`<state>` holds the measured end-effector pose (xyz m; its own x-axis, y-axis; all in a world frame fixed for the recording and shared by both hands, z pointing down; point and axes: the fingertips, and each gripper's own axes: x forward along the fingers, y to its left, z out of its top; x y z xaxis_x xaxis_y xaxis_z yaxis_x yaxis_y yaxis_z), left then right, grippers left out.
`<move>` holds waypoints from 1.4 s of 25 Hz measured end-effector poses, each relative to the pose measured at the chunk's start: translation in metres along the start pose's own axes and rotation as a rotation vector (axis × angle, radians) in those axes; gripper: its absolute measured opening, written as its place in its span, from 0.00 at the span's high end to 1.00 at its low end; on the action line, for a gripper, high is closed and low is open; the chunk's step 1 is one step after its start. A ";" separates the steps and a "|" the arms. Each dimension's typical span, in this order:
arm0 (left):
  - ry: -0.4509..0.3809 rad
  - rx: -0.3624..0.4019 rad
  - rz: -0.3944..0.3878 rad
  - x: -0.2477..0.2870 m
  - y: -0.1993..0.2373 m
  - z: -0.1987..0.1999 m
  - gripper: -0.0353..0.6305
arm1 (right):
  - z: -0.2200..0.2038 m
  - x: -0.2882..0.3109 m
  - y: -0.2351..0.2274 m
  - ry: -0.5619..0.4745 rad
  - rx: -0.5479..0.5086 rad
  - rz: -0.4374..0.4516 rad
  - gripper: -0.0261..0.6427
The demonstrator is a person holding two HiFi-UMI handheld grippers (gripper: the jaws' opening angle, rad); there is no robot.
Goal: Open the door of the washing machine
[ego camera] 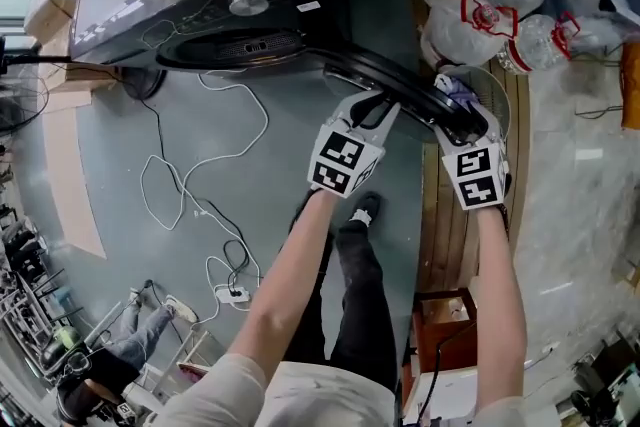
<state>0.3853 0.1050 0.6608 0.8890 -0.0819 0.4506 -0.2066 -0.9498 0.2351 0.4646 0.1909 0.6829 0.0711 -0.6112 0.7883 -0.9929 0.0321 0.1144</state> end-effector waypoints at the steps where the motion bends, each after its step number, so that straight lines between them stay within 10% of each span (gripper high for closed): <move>1: -0.001 -0.003 0.001 0.001 0.000 0.001 0.74 | 0.001 0.001 -0.001 0.002 -0.004 -0.001 0.55; 18: 0.009 -0.035 -0.041 -0.009 -0.003 0.004 0.74 | 0.001 -0.063 0.028 -0.039 0.137 -0.097 0.55; 35: -0.005 0.054 -0.062 -0.197 0.011 -0.001 0.74 | 0.048 -0.129 0.169 -0.151 0.346 -0.149 0.55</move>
<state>0.2079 0.1108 0.5756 0.9016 -0.0241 0.4319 -0.1290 -0.9680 0.2152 0.2826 0.2374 0.5714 0.2275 -0.6994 0.6776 -0.9481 -0.3177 -0.0097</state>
